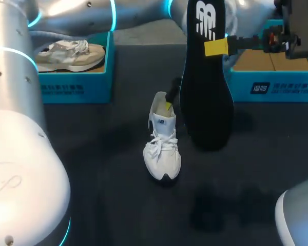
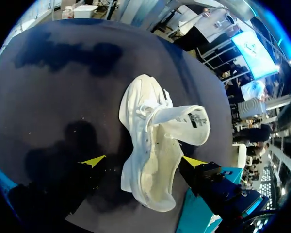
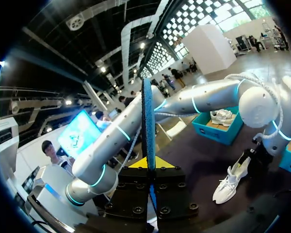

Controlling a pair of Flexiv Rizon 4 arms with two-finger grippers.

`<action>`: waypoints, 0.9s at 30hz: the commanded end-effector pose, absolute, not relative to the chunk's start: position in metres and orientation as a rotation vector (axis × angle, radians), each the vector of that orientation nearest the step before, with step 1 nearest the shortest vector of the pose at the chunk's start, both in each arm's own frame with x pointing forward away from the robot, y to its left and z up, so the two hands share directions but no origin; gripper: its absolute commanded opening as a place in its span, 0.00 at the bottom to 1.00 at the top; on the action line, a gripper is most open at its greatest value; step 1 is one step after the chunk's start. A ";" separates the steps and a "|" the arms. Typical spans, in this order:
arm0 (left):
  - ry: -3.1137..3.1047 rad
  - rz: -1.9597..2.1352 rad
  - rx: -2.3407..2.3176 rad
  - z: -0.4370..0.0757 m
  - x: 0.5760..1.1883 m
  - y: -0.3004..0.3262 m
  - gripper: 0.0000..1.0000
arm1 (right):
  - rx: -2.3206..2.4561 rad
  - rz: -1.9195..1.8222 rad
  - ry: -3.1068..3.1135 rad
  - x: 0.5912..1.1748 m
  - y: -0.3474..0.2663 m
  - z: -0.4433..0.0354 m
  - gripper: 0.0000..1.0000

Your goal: Take the shoe out of the shoebox, open the shoe tongue, remove and reinsert the insole, then place the shoe into the shoebox

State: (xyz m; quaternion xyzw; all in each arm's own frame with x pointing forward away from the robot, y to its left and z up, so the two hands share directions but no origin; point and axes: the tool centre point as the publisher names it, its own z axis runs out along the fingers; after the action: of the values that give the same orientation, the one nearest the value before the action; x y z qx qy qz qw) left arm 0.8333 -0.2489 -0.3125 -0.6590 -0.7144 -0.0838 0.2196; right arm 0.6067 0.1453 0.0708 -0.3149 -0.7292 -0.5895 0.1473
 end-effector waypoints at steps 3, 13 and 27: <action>-2.112 0.039 -1.902 -0.284 0.843 -0.236 1.00 | -0.907 -1.687 -2.101 0.610 0.149 0.073 0.00; -2.126 0.402 -2.092 -0.262 0.843 -0.228 1.00 | -0.907 -1.687 -2.101 0.610 0.149 0.073 0.00; -2.104 0.423 -2.176 -0.252 0.842 -0.226 1.00 | -0.907 -1.687 -2.101 0.610 0.149 0.073 0.00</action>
State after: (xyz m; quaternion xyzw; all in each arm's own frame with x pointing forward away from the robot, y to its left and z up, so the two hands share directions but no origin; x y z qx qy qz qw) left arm 0.8443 -0.2303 -0.2500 -0.7181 -0.6838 0.0946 0.0887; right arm 0.6067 0.1453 0.0708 -0.3149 -0.7292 -0.5895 0.1472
